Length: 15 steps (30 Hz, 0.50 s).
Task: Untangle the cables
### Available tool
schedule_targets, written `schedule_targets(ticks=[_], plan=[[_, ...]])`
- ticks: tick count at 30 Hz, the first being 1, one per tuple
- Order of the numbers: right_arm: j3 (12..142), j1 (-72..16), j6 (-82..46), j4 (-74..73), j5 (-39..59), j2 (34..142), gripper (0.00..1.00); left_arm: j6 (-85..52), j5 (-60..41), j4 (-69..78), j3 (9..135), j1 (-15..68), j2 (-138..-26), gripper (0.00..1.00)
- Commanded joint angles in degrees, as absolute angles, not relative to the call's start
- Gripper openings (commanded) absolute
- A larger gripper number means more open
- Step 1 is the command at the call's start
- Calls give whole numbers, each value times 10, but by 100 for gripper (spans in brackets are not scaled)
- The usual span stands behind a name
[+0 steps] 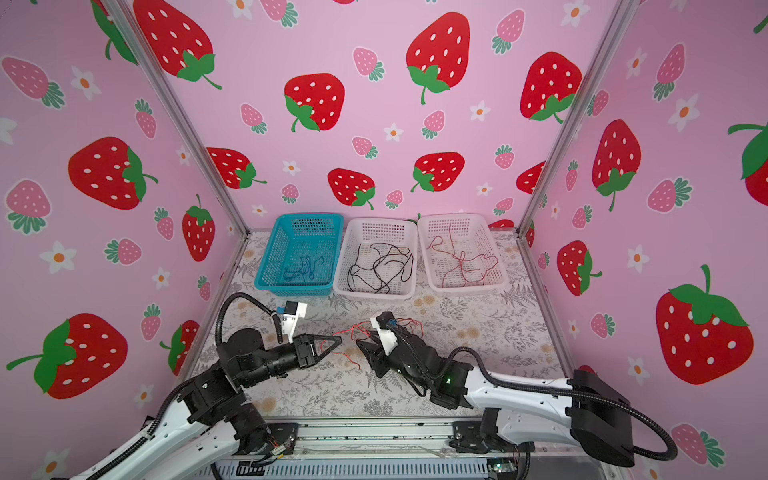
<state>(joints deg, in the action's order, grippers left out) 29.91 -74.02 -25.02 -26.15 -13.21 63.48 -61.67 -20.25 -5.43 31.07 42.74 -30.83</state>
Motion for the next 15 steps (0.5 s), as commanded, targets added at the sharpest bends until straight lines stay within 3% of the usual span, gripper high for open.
schedule_targets(ticks=[1, 6, 15], plan=[[316, -768, -200, -322, -193, 630, 42, -628, -215, -26, 305, 426, -301, 0], [322, -779, -159, -348, -189, 650, 45, -633, -218, -17, 301, 425, -303, 0], [321, -798, -91, -405, -281, 687, 44, -645, -225, -2, 298, 426, -307, 0]])
